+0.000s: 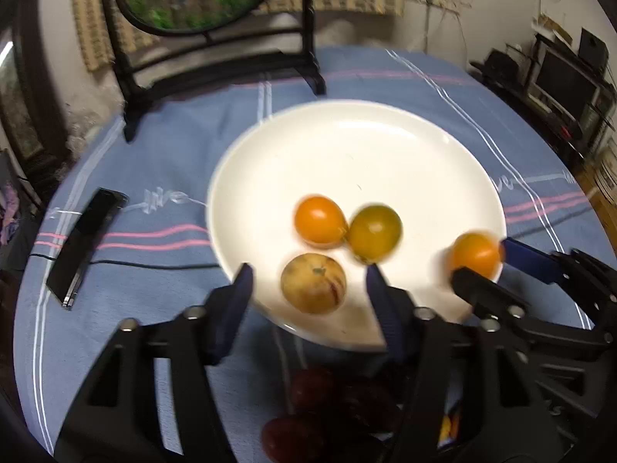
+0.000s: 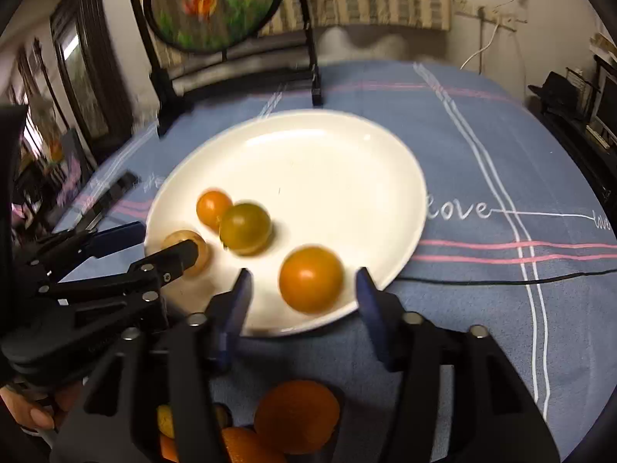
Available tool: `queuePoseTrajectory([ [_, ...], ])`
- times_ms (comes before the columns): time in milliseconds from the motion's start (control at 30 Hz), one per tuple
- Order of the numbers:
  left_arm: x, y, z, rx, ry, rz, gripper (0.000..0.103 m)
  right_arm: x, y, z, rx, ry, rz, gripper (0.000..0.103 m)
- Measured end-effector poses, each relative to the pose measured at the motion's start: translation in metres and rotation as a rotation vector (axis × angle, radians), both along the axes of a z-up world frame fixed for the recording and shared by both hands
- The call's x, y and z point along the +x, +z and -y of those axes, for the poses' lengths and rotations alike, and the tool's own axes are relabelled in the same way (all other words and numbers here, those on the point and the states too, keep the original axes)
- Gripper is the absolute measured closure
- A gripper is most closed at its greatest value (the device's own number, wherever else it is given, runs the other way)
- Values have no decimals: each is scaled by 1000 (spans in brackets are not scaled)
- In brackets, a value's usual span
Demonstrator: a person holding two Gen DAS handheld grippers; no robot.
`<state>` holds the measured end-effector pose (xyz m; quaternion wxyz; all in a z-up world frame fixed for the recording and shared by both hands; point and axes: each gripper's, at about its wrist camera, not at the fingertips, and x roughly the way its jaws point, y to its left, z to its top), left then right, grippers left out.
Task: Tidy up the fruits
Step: 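Carry both fruits over the white plate and open both grippers to release them, then grasp a pale brown round fruit with the right gripper while the left gripper grasps a dark red fruit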
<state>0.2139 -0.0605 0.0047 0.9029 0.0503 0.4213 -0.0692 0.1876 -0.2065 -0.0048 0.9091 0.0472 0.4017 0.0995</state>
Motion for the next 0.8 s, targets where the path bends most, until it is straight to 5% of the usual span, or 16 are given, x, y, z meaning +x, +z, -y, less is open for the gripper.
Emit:
queuePoseTrajectory([
  [267,-27,13,-5,57,-10,109,14,-9,-1,14,40,-10,-16,39],
  [800,-96,9,-50,5,39,95,9,-77,6,35,117,-32,-1,37],
])
